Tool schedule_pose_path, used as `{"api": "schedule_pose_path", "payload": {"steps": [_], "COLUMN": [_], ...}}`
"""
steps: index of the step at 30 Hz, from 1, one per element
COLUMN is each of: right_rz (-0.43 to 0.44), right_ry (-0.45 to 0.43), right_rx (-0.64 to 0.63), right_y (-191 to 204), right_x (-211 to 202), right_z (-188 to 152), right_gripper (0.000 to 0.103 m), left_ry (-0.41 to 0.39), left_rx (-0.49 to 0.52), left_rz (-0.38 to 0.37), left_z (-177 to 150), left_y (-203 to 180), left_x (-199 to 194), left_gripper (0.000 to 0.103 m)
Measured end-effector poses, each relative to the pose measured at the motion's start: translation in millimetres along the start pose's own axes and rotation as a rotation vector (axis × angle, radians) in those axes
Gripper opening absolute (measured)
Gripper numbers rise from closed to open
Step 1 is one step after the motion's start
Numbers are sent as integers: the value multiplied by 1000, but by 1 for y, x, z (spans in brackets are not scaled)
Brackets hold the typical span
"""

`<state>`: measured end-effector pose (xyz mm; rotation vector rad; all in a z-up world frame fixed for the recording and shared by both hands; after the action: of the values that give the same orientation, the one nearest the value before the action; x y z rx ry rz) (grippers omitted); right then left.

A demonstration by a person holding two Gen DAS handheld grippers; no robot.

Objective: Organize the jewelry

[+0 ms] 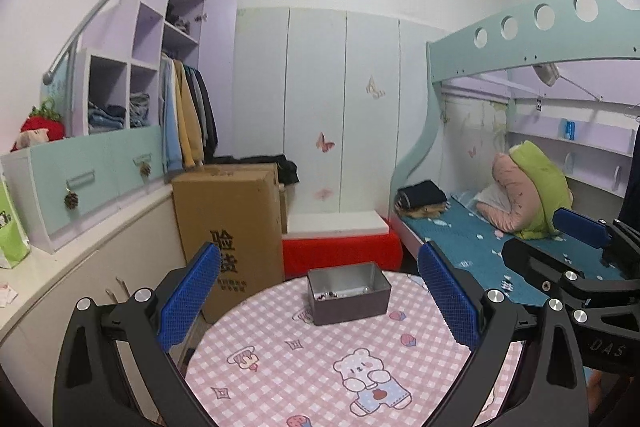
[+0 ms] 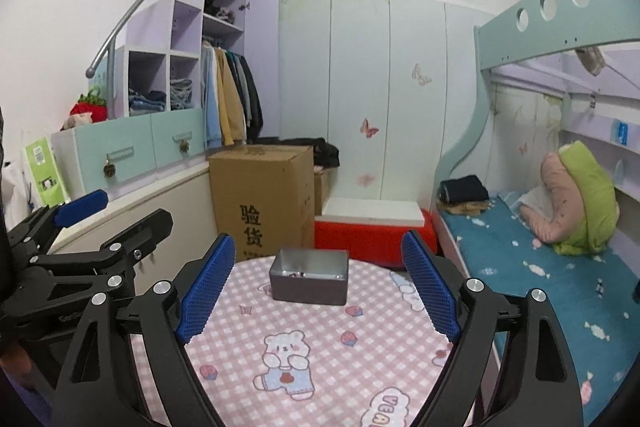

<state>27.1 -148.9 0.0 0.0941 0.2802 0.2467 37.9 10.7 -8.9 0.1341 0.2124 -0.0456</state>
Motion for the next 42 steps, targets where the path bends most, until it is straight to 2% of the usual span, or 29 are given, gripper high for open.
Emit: {"api": "schedule_pose_path", "payload": {"steps": [7,14,18,42], "right_rz": [-18,-21,-25,-27], "right_ry": [-56,-66,-61,-43], "right_rx": [-12,-6,-7,11], "right_y": [1,1,-1,-7], "right_x": [-23,-28,-25,-15], "right_z": [7,8,6,-1], "right_gripper": [85,88,90,90], "left_ry": [-60,-82,-75,-63], "left_rx": [1,-1,2,7], "left_rz": [25,27,25,26], "left_z": [9,9,8,7], "left_y": [-2,-4,-5,-6], "left_x": [-20,-26,-24,-16], "left_gripper": [96,96,96,96]}}
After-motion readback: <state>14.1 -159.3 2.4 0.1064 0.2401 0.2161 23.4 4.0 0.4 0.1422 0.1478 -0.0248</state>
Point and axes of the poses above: each gripper's, at about its wrist camera, not at the fingertips, and x roughly the way its jaws point, y to its left, z to its top, the point moved 6 cm from there along x, roughly the way its jaws point, and after that the axes turned 7 degrees about x, right-handed, at the moved point
